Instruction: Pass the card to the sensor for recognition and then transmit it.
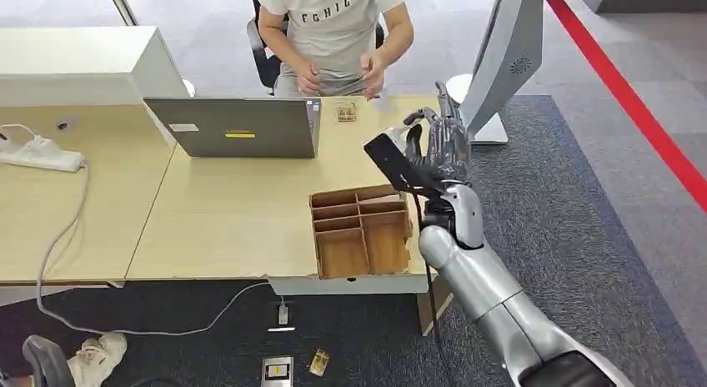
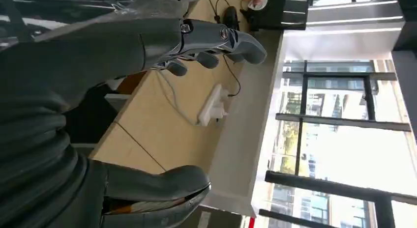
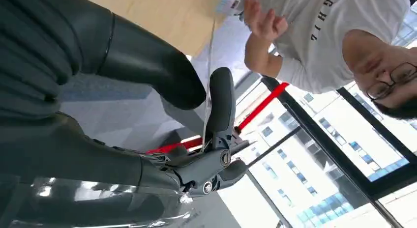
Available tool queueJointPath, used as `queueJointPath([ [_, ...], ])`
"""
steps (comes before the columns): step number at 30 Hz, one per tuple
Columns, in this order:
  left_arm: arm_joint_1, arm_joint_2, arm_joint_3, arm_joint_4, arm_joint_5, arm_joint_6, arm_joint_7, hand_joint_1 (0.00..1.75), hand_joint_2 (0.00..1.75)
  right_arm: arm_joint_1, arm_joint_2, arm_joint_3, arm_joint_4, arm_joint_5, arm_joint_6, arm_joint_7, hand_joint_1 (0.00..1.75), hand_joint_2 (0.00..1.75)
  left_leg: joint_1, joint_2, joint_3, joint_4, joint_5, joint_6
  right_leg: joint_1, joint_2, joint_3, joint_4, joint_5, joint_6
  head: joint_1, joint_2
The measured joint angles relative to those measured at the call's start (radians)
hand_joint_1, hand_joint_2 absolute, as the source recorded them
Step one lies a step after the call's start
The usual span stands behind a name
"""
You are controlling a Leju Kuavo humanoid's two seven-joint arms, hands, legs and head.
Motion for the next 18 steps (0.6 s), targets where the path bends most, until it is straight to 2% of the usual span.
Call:
queueJointPath([
  [8, 0.010, -0.002, 0.002, 0.002, -0.008, 0.000, 0.000, 0.00, 1.75, -0.046, 0.061, 0.013, 0.071, 0.050, -0.048, -0.010, 1.75, 1.75, 0.000, 0.000, 0.000, 0.000, 0.000, 0.000, 0.000, 0.000, 0.000, 0.000, 0.000, 0.000, 0.000, 0.000],
  [13, 0.010, -0.001, 0.003, 0.002, 0.033, 0.000, 0.000, 0.00, 1.75, -0.046, 0.095, 0.021, 0.122, 0.062, -0.066, -0.008, 1.75, 1.75, 0.000, 0.000, 0.000, 0.000, 0.000, 0.000, 0.000, 0.000, 0.000, 0.000, 0.000, 0.000, 0.000, 0.000],
  [18, 0.006, -0.001, 0.014, 0.000, 0.083, 0.000, 0.000, 0.00, 1.75, -0.047, 0.106, 0.025, 0.154, 0.079, -0.073, 0.015, 1.75, 1.75, 0.000, 0.000, 0.000, 0.000, 0.000, 0.000, 0.000, 0.000, 0.000, 0.000, 0.000, 0.000, 0.000, 0.000],
])
